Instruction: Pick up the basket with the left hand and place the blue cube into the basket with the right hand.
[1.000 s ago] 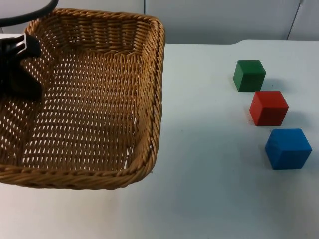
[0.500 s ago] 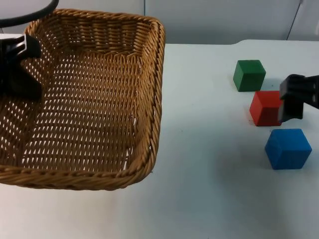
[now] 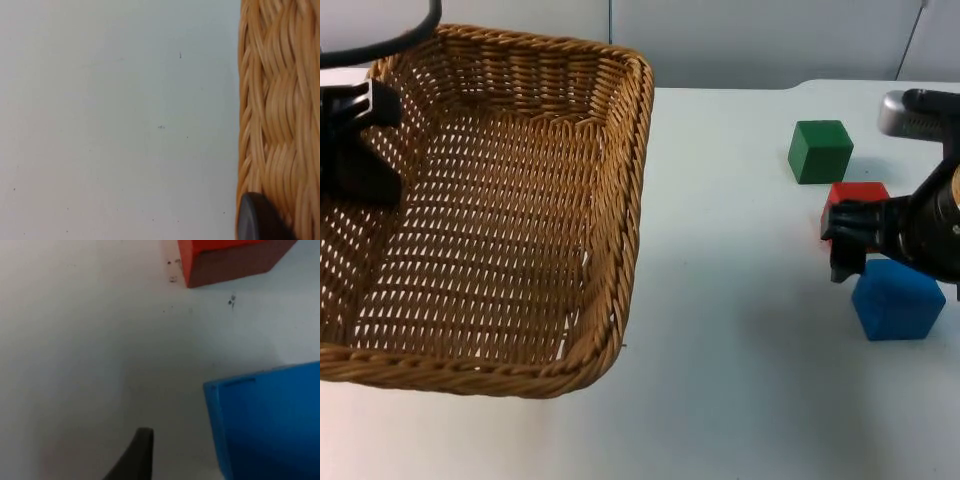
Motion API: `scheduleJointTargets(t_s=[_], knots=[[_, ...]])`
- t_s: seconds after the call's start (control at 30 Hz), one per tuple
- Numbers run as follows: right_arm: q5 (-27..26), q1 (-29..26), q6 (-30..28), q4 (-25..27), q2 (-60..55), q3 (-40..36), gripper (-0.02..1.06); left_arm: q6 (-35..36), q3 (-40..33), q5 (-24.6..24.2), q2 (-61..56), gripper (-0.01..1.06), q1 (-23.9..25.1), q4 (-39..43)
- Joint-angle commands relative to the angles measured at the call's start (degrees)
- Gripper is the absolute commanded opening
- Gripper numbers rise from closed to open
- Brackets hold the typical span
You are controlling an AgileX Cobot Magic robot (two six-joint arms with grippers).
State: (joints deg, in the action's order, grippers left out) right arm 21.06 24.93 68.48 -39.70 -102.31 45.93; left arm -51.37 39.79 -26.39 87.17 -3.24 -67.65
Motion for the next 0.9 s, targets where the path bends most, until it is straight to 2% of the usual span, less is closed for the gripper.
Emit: scheduleJointTargets(t_s=[0.0,0.17,0.6,0.73,0.83,0.87], knots=[[-1.4,-1.1,0.5,-0.9,-0.8,0.3,0.94,0.5,0.0,-1.0,-0.8,0.0,0.3,-0.9],[-5.5,-2.6,0.5,-1.6,-2.6,0.3,0.94,0.5,0.0,-0.5,-0.8,0.0,0.3,-0.9],[-6.4,-3.2,0.5,-2.5,-7.3,3.5,0.92,0.5,0.0,-0.4,-0.8,0.0,0.3,-0.9],[-5.9,-3.2,0.5,-2.5,-7.3,3.5,0.87,0.4,0.0,-0.4,-0.8,0.0,0.3,-0.9],[-4.6,-3.2,0.5,-2.5,-7.3,3.5,0.73,0.4,0.0,-0.4,-0.8,0.0,0.3,-0.9],[-4.6,-3.2,0.5,-2.5,-7.3,3.5,0.73,0.4,0.0,-0.4,-0.8,0.0,0.3,-0.9]])
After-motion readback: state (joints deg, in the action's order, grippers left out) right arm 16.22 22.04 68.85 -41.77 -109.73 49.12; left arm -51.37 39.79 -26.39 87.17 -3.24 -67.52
